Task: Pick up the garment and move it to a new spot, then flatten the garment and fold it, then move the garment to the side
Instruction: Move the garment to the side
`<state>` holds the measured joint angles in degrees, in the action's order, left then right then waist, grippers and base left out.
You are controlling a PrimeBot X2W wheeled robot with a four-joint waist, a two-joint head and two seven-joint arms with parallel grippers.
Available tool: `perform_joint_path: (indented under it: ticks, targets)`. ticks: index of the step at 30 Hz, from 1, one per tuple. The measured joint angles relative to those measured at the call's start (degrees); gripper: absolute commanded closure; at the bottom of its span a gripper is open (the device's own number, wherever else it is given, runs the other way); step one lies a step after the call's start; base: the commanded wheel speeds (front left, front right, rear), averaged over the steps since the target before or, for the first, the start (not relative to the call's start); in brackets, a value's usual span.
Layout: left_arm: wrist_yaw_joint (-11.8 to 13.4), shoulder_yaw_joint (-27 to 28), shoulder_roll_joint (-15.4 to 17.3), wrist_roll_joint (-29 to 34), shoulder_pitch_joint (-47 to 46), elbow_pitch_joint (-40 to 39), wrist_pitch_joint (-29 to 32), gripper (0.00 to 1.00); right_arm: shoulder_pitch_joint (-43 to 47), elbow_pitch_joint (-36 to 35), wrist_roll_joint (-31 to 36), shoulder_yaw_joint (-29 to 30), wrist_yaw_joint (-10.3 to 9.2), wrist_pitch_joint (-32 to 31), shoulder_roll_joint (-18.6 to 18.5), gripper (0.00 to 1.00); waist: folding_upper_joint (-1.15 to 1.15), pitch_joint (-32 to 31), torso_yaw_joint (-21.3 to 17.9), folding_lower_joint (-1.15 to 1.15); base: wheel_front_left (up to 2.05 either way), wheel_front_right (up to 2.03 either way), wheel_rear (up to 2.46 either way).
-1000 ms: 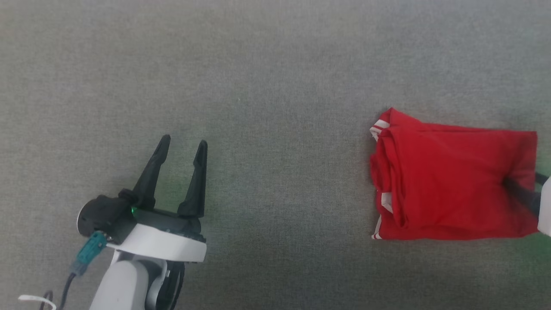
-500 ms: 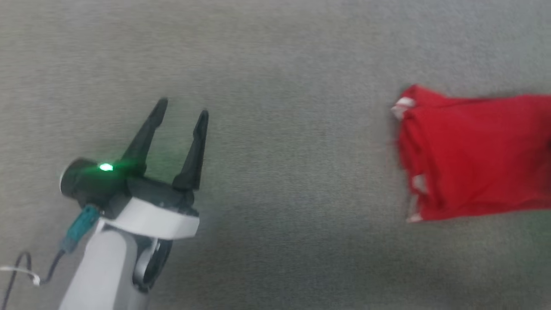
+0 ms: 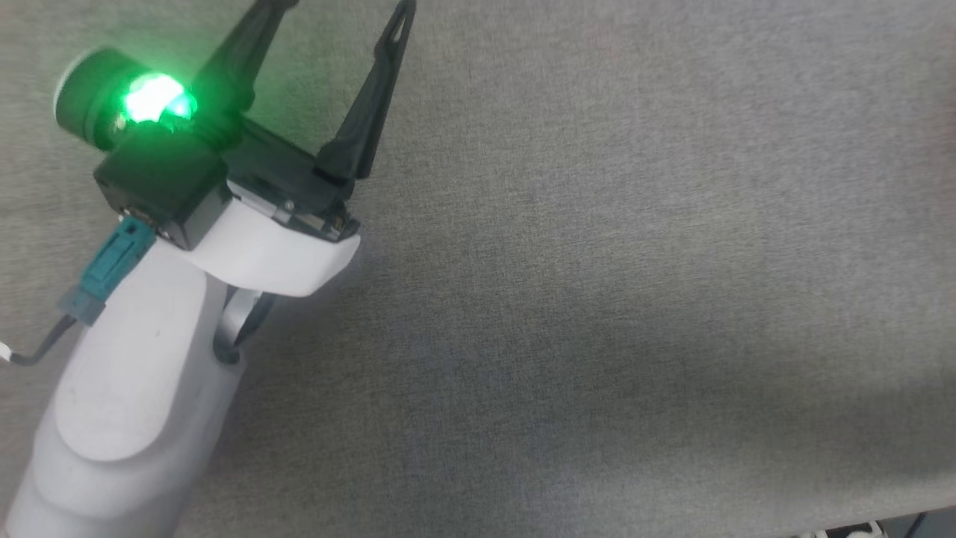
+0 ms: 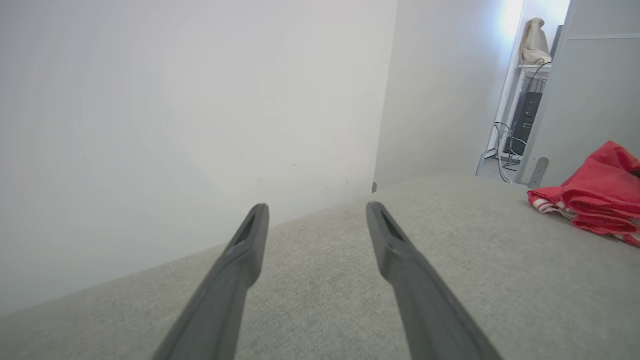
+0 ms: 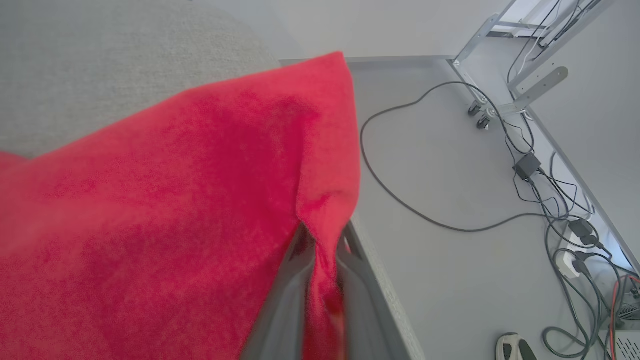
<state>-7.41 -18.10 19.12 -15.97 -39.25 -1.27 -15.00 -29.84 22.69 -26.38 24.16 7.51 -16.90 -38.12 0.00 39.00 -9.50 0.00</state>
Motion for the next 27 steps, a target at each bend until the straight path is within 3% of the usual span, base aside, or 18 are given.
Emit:
perform_joint_path:
  ticks: [10, 11, 12, 13, 20, 27]
  targets:
    - [0.0, -1.7, 1.9, 0.3, -4.5, -0.2, 0.0, 0.00, -11.6, 13.8, 3.9, -3.5, 0.00, 11.6, -0.4, 1.00, 0.00, 5.2, -1.0, 0.00, 0.00, 0.00, 0.00]
    - [0.0, -1.7, 2.0, 0.3, -4.5, -0.2, 0.0, 0.00, -12.2, 15.2, 4.2, -4.2, 0.00, 12.5, -0.3, 0.76, 0.00, 5.3, -1.1, 0.00, 0.00, 0.00, 0.00]
    - [0.0, -1.7, 2.1, 0.3, -4.5, 0.0, 0.0, 0.00, -12.9, 16.4, 4.5, -4.7, 0.00, 13.3, -0.2, 0.27, 0.00, 5.1, -1.2, 0.00, 0.00, 0.00, 0.00]
    - [0.0, -1.6, 2.1, 0.3, -4.4, 0.1, 0.0, 0.00, -13.4, 17.3, 4.9, -5.4, 0.00, 14.2, -0.1, 0.00, 0.00, 4.9, -1.3, 0.00, 0.00, 0.00, 0.00]
    - [0.0, 0.3, 0.9, 0.3, -0.9, 1.8, 0.0, 0.00, -14.3, 20.7, 5.1, -10.2, 0.00, 19.3, -1.1, 0.00, 0.00, 1.3, -1.1, 0.00, 0.00, 0.00, 0.00]
    - [0.0, 4.0, -3.2, 0.3, 7.9, 5.3, 0.0, 0.00, -11.6, 15.0, 4.2, -20.5, -0.01, 23.3, 0.1, 0.00, 0.00, -5.6, 0.5, 0.00, 0.00, 0.00, 0.00]
